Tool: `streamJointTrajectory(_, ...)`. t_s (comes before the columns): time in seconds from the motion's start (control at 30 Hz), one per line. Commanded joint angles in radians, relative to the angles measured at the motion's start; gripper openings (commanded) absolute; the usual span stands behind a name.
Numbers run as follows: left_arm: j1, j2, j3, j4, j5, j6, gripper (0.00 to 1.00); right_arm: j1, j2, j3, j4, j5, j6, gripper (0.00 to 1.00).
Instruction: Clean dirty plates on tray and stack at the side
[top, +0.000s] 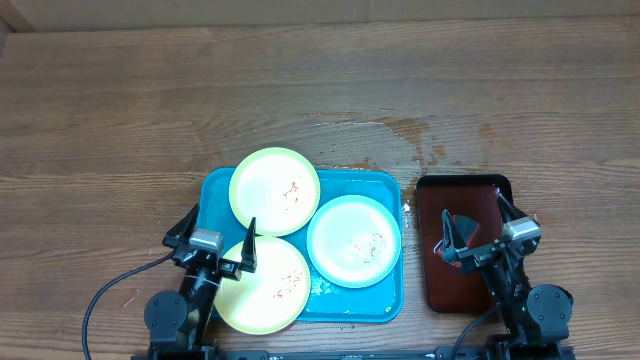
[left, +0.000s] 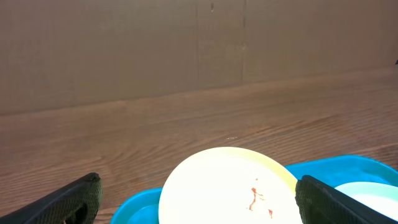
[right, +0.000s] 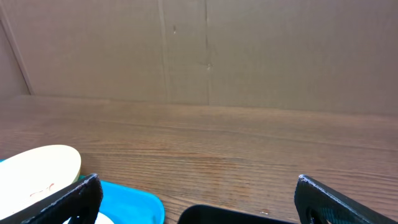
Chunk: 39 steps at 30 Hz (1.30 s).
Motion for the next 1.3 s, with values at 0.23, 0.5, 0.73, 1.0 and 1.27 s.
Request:
streamJointTrajectory(0.23, 0.001, -0.011, -0.003, -0.001, -0.005, -0.01, 1.0, 0.005, -0.008, -0.011, 0.006, -0.001, -0.004, 1.0)
streamJointTrajectory(0.5, 0.001, -0.011, -0.003, -0.001, -0.005, -0.01, 1.0, 0.005, -0.008, -0.011, 0.006, -0.001, -0.004, 1.0)
streamJointTrajectory(0.73, 0.001, -0.011, -0.003, -0.001, -0.006, -0.01, 1.0, 0.005, -0.008, -0.011, 0.006, -0.001, -0.004, 1.0)
streamJointTrajectory(1.0, 0.001, -0.011, -0.003, -0.001, -0.005, -0.01, 1.0, 0.005, -0.008, -0.01, 0.005, 0.011, -0.004, 1.0)
streamJointTrajectory(1.27, 0.001, -0.011, -0.003, -0.001, -0.005, -0.01, 1.0, 0.005, -0.008, -0.01, 0.005, -0.001, 0.205, 1.0)
